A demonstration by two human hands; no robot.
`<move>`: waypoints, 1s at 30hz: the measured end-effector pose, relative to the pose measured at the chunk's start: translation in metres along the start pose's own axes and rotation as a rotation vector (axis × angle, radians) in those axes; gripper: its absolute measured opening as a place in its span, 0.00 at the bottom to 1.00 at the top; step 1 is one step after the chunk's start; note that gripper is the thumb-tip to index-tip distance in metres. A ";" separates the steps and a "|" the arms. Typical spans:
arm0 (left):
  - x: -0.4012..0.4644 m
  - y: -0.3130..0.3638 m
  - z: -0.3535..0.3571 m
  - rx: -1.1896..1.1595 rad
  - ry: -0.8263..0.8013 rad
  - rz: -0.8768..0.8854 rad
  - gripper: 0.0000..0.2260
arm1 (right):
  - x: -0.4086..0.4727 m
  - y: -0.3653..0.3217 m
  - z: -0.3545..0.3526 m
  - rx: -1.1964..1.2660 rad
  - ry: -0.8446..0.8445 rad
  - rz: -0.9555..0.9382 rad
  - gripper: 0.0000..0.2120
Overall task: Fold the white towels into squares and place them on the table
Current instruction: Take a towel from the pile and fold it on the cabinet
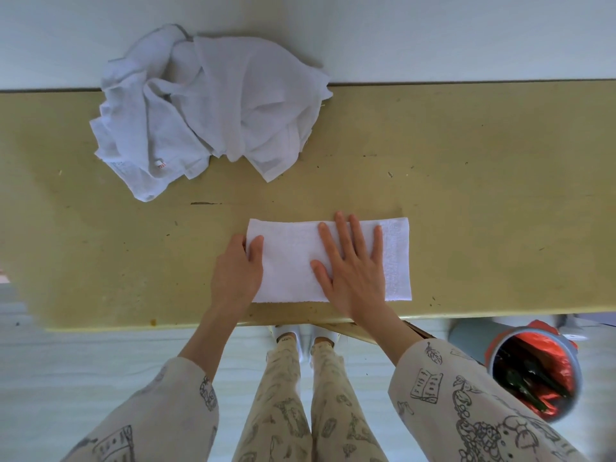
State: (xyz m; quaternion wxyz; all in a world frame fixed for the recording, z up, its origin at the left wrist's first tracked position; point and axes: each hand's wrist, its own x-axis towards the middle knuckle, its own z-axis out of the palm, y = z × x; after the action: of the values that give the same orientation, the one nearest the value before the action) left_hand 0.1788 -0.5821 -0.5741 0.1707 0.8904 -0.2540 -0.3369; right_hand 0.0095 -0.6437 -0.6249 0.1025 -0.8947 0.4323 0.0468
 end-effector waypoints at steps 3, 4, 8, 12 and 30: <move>-0.003 0.008 -0.007 -0.048 0.086 0.091 0.12 | 0.001 0.001 -0.003 0.074 0.021 0.000 0.28; -0.005 0.013 -0.011 -0.064 0.111 0.121 0.10 | 0.001 0.003 -0.005 0.141 0.040 -0.017 0.27; -0.022 0.040 -0.024 -0.141 0.182 0.214 0.05 | -0.010 0.017 -0.034 0.521 0.166 0.037 0.22; -0.039 0.073 0.000 -0.161 0.129 0.328 0.06 | -0.024 0.046 -0.066 1.002 0.185 0.503 0.11; -0.050 0.083 0.094 -0.058 -0.115 0.569 0.11 | -0.021 0.067 -0.063 1.230 -0.130 0.788 0.11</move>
State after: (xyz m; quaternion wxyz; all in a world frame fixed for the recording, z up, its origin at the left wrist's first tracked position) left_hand 0.0541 -0.6340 -0.5761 0.2689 0.7578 -0.4929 -0.3325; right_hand -0.0565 -0.6823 -0.5699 0.5875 -0.4489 0.6629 -0.1179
